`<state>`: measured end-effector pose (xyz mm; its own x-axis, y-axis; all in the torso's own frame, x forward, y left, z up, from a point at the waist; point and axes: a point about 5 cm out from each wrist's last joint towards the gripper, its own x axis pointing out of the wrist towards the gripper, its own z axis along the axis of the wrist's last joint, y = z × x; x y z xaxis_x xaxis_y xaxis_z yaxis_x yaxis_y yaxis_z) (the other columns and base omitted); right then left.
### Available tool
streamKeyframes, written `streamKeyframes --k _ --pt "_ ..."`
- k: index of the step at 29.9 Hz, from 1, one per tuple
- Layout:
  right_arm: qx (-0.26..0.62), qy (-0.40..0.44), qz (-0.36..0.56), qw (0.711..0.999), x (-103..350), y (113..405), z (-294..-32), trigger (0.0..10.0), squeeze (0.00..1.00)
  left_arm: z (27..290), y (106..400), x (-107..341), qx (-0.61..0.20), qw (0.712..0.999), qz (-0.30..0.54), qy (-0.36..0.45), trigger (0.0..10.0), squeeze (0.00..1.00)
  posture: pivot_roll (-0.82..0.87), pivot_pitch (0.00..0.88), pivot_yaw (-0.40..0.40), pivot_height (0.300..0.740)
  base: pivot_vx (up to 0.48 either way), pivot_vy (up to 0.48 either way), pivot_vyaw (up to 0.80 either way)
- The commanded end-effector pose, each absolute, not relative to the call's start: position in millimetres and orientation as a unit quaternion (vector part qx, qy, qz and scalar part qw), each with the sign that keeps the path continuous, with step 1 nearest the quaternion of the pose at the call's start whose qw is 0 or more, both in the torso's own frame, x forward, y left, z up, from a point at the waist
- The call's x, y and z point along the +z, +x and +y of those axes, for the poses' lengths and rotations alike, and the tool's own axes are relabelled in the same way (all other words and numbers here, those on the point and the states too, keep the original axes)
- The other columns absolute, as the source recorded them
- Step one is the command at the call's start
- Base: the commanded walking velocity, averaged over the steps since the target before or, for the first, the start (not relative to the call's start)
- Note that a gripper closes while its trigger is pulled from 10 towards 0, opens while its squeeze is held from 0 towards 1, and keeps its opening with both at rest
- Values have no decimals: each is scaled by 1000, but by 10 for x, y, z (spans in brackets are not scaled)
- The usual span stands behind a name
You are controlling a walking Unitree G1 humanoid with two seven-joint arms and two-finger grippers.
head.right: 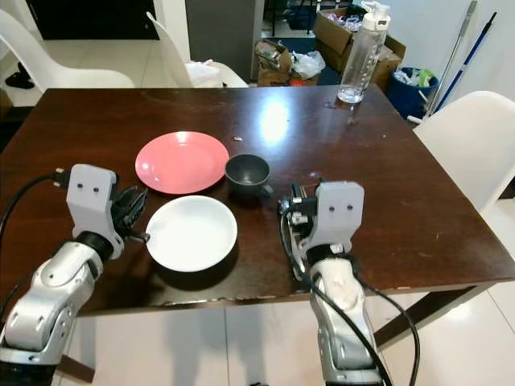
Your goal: Setting the table
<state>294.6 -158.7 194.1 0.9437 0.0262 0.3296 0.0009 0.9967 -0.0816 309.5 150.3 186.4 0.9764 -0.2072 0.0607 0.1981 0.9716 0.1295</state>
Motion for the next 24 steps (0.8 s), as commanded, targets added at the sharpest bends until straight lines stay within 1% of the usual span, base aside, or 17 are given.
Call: streamKeyframes --k 1,2,3,4,6,9,11,12,13,14,15,16,17,18,20,21,24 --pt "7 -37 -161 986 1898 2945 -1600 10000 0 1549 3098 1830 -94 993 -24 65 10000 0 -60 103 40 740 0 0 0" --pt "8 -35 -154 987 1858 2947 -1609 10000 0 1589 3081 1812 -93 993 -23 65 10000 0 -75 64 43 740 0 0 0" --pt "7 -34 -150 988 1834 2947 -1616 10000 0 1607 3072 1793 -93 993 -20 66 10000 0 -75 64 43 740 0 0 0" --pt "8 -32 -146 989 1822 2947 -1620 10000 0 1630 3065 1765 -92 993 -15 67 10000 0 -81 31 42 740 0 0 0" --pt "16 -13 -140 990 1826 2958 -1620 10000 0 1648 3065 1736 -99 992 -6 78 10000 0 -80 26 38 740 0 0 0" --pt "49 28 -111 992 1803 3025 -1591 10000 0 1618 3099 1732 -117 987 1 112 10000 0 -40 71 37 740 0 0 0" --pt "70 45 -91 992 1770 3050 -1561 10000 0 1609 3110 1751 -116 987 -1 115 10000 0 -36 80 36 740 0 0 0" --pt "137 77 -53 986 1689 3080 -1439 10000 0 1625 3099 1800 -114 988 -9 106 10000 0 -30 80 32 740 0 0 0" --pt "178 82 -42 980 1668 3085 -1358 10000 0 1653 3085 1809 -114 989 -10 98 10000 0 -33 72 31 740 0 0 0" --pt "178 82 -42 980 1668 3085 -1358 10000 0 1653 3085 1809 -114 989 -10 98 10000 0 -33 72 31 740 0 0 0" --pt "205 70 -35 976 1660 3108 -1293 10000 0 1685 3072 1814 -111 989 -11 96 10000 263 -31 56 25 740 0 0 0" --pt "223 68 -23 972 1654 3144 -1240 10000 0 1719 3066 1825 -107 989 -13 98 10000 361 -31 56 25 740 0 0 0" --pt "235 74 -9 969 1654 3186 -1203 10000 0 1743 3069 1849 -104 990 -18 98 10000 294 -17 52 7 740 0 0 0" --pt "256 85 14 963 1625 3245 -1139 10000 0 1784 3082 1884 -94 990 -23 102 10000 165 -13 55 3 740 0 0 0" --pt "271 94 30 957 1609 3279 -1097 10000 0 1810 3091 1912 -88 990 -27 105 10000 165 4 68 -4 740 0 0 0" --pt "278 100 45 954 1571 3326 -1056 10000 0 1841 3093 1940 -81 990 -31 107 10000 0 19 77 -11 740 0 0 0" --pt "268 102 80 955 1474 3439 -1009 10000 0 1896 3056 1984 -74 990 -38 113 10000 0 48 77 -32 740 0 0 0"
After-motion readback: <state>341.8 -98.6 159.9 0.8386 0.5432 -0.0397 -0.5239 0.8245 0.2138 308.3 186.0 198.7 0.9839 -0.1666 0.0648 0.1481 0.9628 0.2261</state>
